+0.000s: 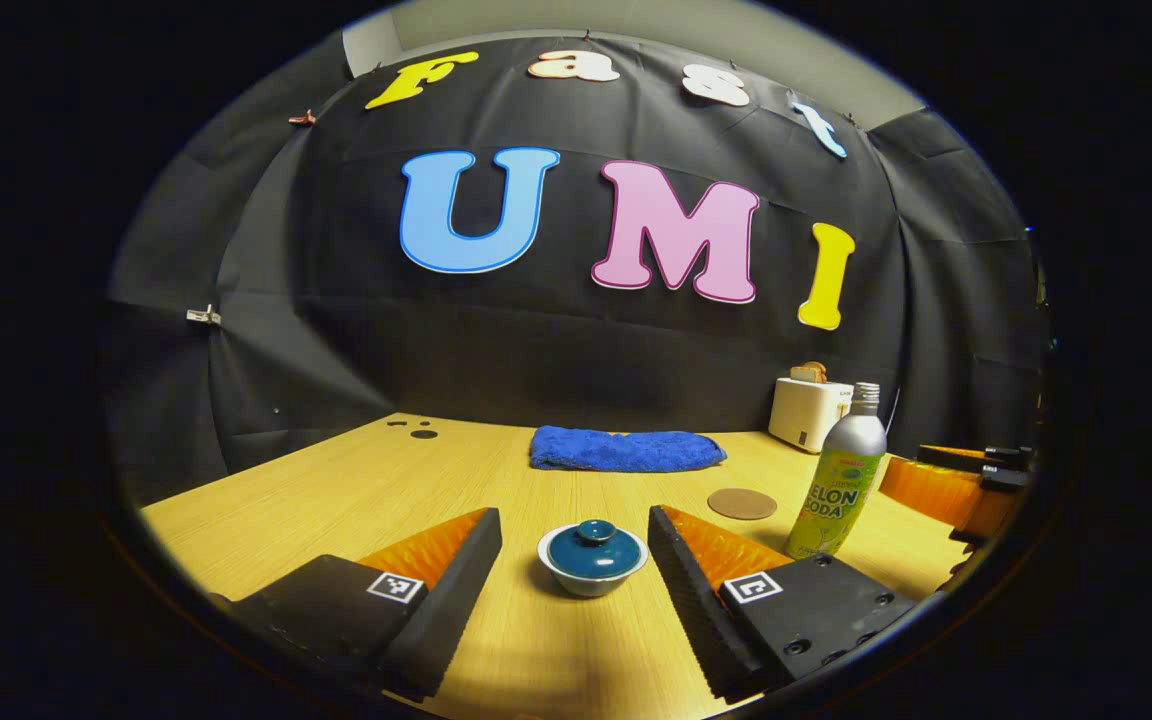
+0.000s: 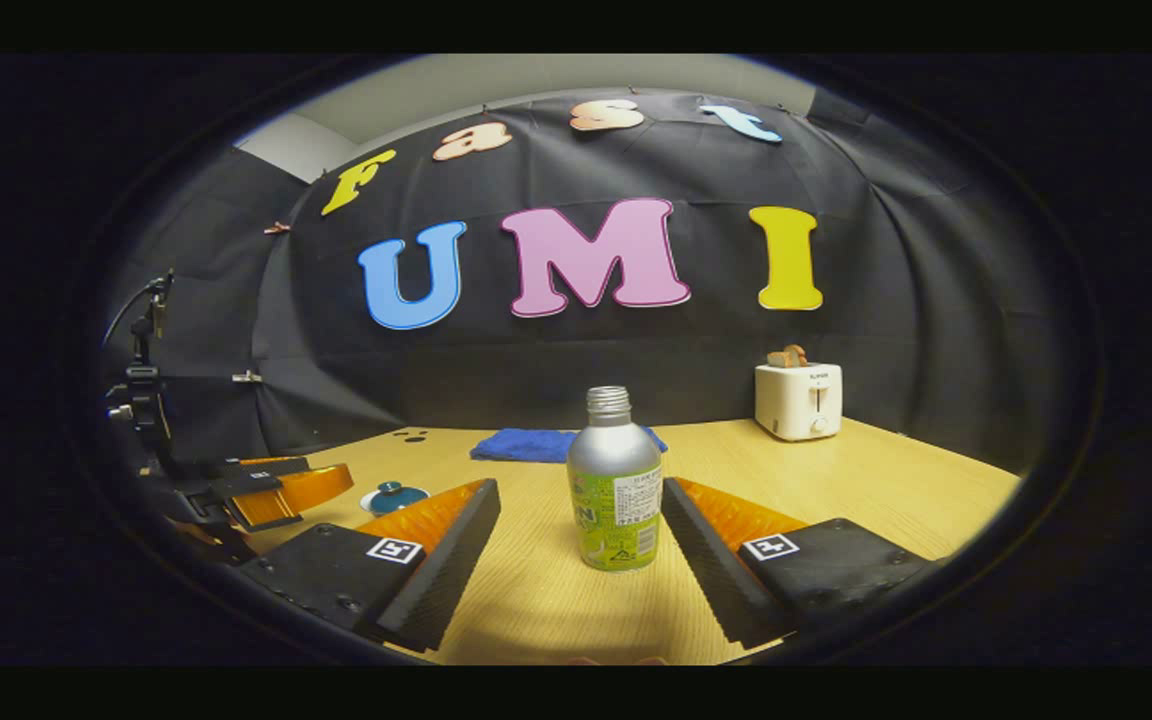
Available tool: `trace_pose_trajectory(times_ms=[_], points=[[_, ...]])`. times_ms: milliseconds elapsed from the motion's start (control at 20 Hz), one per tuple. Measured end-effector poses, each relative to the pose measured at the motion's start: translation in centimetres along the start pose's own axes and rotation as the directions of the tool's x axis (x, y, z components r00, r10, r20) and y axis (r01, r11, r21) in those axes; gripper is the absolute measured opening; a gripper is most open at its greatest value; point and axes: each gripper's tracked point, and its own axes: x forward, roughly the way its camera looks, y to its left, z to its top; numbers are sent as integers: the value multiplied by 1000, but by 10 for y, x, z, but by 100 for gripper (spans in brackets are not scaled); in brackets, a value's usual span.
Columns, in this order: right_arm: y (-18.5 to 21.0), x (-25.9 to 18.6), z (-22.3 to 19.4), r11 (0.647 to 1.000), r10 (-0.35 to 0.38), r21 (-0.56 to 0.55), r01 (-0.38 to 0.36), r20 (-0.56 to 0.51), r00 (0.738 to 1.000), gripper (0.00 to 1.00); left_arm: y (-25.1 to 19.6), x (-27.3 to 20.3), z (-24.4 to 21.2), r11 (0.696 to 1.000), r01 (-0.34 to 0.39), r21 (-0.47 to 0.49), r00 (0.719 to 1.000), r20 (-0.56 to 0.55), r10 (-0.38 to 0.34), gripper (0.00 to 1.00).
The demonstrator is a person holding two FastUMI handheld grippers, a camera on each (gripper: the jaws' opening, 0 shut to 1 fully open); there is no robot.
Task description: Open the teacup lid with one hand, grasp the water bottle and pour water into the teacup with the other hand; after pouring, place the water bottle on the coaster and then close the teacup lid.
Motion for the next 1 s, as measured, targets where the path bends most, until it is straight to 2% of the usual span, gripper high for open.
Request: trace_pose_trajectory(times_ms=[250, 500, 750, 1000], points=[[-1, 0, 1, 999, -2, -49, 2, 3, 1000, 100, 11, 0, 5, 999, -21, 32, 1000, 18, 20, 93], [-2, 6, -11, 999, -13, -39, 12, -24, 1000, 100, -6, 38, -8, 997, 64, 40, 997, -39, -62, 90], [-6, 7, -18, 999, -28, -47, 26, -46, 999, 100, -6, 80, -28, 995, 92, 37, 990, -110, -87, 84], [-21, 13, -14, 997, -64, -39, 62, -30, 998, 100, -12, 100, -36, 989, 128, 68, 983, -138, -118, 80]])
